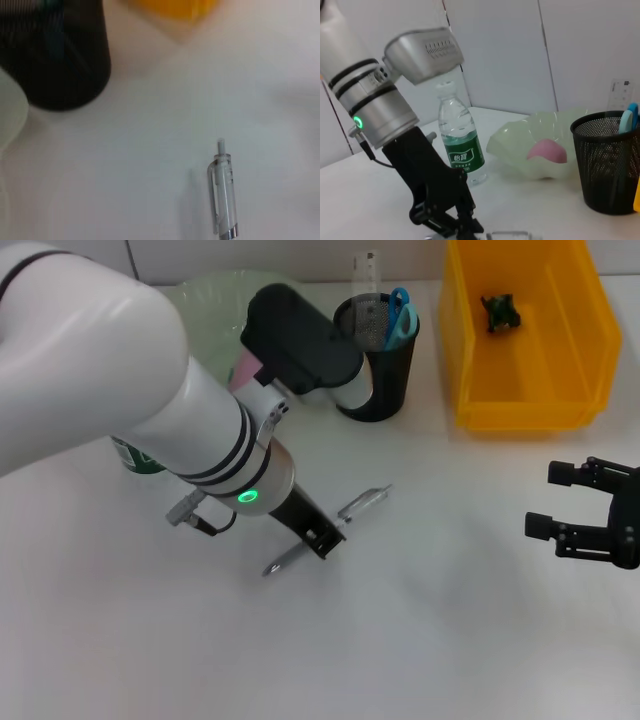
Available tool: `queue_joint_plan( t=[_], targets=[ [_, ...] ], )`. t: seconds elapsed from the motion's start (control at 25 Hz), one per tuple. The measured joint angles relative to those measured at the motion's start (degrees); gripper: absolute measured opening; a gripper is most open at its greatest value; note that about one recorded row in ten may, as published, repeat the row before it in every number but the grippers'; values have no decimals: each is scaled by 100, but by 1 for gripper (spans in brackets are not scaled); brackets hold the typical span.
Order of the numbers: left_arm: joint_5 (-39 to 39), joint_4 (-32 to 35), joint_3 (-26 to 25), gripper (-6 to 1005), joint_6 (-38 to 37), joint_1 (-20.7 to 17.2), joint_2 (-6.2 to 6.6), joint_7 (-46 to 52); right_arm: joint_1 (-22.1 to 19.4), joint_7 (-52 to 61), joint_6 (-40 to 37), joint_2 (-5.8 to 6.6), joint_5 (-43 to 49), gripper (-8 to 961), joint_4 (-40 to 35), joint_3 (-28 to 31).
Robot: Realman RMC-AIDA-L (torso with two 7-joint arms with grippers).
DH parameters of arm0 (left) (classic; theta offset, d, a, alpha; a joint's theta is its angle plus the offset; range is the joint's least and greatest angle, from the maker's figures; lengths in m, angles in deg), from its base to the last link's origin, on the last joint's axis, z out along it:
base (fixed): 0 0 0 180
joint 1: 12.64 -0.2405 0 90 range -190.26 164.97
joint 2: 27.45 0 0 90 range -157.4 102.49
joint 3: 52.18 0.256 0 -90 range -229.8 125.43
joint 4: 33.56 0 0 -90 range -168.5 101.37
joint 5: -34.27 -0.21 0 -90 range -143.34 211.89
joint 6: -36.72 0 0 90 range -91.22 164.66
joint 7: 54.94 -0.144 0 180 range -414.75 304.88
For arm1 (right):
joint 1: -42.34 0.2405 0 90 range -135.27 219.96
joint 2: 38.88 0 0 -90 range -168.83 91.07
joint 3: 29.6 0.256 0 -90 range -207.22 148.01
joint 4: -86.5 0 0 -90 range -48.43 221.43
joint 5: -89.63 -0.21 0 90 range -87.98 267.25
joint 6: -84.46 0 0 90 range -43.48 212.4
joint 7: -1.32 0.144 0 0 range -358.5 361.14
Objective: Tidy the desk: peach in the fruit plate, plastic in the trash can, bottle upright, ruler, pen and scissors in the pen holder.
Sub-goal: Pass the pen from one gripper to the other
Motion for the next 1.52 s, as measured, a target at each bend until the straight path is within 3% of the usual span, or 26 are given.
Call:
queue_joint_plan(
  t=[0.12, 0.24, 0.32, 0.48, 0.64, 0.84, 1.08, 1.32, 1.52],
  targets=[
    [-62, 402, -88, 133, 26, -56, 8, -20, -11, 0, 2, 0, -28, 835, 0, 20],
    [-61, 941, -317, 136, 580, -309, 27, -173, -15, 0, 17, 0, -35, 835, 8, 54],
    [47, 1388, -428, 137, 1562, -676, 29, -509, -8, 0, 20, 0, -36, 835, 25, 81],
    [784, 1458, -311, 141, 3451, -1140, 32, -1251, 5, -1, 23, 0, -36, 835, 45, 98],
    [1996, 915, 208, 144, 5367, -1316, 32, -2436, 25, -22, 36, 0, -36, 835, 57, 99],
    [2679, -263, 1126, 149, 7205, -838, 9, -2978, 68, -38, 101, -4, -36, 835, 140, 87],
    [2309, -1277, 2003, 154, 9005, -409, 6, -2039, 97, -40, 103, -7, -33, 834, 185, 75],
    [1001, -2230, 2192, 159, 10007, -213, 0, -381, 110, -42, 103, -9, -32, 834, 185, 52],
    [835, -2654, 2287, 164, 10248, -95, -1, 1, 155, -41, 102, -9, -24, 834, 188, 48]
  ],
)
